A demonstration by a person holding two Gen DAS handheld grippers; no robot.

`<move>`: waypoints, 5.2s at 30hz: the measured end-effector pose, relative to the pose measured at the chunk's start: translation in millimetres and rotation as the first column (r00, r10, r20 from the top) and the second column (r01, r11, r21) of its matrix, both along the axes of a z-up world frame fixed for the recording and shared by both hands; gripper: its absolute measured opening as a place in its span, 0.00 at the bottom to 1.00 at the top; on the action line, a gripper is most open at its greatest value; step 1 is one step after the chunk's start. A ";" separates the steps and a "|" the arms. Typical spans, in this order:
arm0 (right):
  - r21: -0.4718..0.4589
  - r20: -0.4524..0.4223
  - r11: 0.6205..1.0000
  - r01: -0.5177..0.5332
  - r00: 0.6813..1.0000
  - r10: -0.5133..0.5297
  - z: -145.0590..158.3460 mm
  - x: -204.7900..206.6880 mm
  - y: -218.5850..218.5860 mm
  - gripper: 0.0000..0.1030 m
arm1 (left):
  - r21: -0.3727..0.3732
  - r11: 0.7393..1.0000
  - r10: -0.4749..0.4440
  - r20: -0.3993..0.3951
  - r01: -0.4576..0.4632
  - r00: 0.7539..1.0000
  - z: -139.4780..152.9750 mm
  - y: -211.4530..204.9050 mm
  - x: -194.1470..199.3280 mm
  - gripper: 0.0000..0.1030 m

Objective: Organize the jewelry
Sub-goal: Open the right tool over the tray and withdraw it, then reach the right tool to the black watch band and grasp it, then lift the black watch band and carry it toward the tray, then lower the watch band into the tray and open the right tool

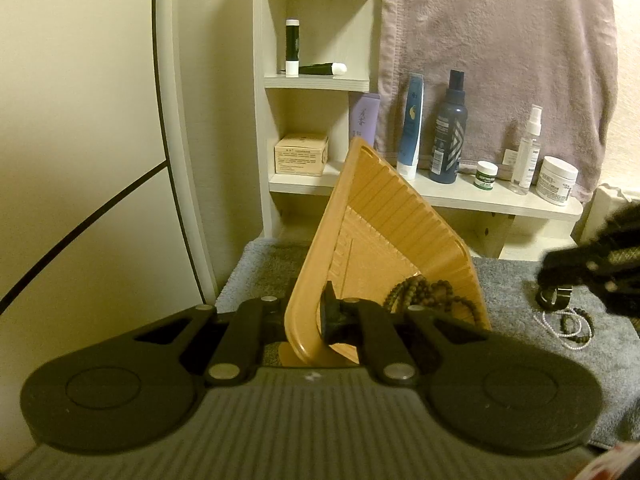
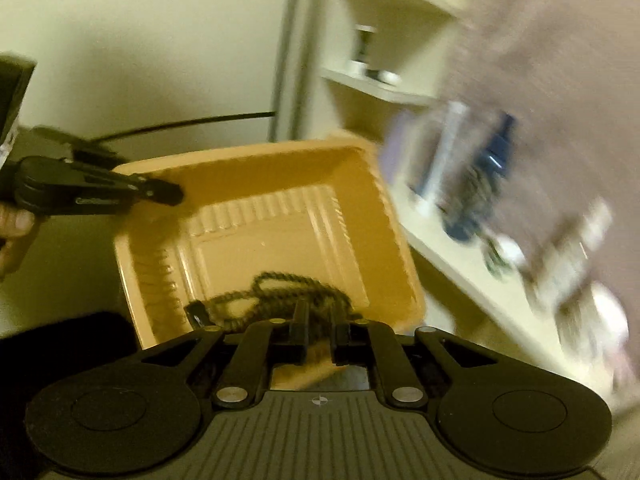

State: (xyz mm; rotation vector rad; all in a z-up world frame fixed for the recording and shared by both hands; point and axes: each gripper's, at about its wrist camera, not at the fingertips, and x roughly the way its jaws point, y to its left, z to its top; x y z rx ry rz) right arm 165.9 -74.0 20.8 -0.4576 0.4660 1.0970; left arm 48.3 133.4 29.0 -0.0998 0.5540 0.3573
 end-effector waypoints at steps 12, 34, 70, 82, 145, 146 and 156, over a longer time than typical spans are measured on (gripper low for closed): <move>0.118 -0.220 0.903 0.413 0.898 -0.382 -43.1 -6.7 -75.3 0.54 | 0.000 1.000 -0.001 0.000 0.001 1.000 -0.7 0.4 -0.4 0.07; 0.069 -0.288 0.786 0.615 0.766 -0.574 -78.0 -4.3 -122.6 0.54 | -0.001 1.000 -0.002 0.003 0.002 1.000 -1.4 1.1 -0.3 0.07; 0.005 -0.152 0.708 0.707 0.700 -0.698 -87.8 74.6 -41.2 0.33 | 0.001 1.000 -0.001 0.000 0.001 1.000 -1.1 1.0 -0.3 0.07; 0.012 -0.154 0.713 0.701 0.706 -0.691 -89.3 66.4 -61.0 0.21 | 0.003 1.000 -0.001 -0.001 0.001 1.000 -1.4 -0.4 -0.5 0.07; -0.069 0.060 0.992 -0.104 0.992 0.108 12.1 -5.5 46.0 0.20 | 0.002 1.000 0.000 -0.003 0.000 1.000 -1.0 0.1 -0.9 0.07; -0.074 0.061 0.991 -0.115 0.991 0.119 10.9 -5.7 50.7 0.20 | 0.002 1.000 -0.001 -0.003 0.001 1.000 -1.1 0.4 -1.0 0.07; -0.096 0.058 0.979 -0.180 0.981 0.186 -0.8 -7.0 84.9 0.20 | -0.002 1.000 0.000 -0.004 0.000 1.000 -1.4 1.0 -1.1 0.07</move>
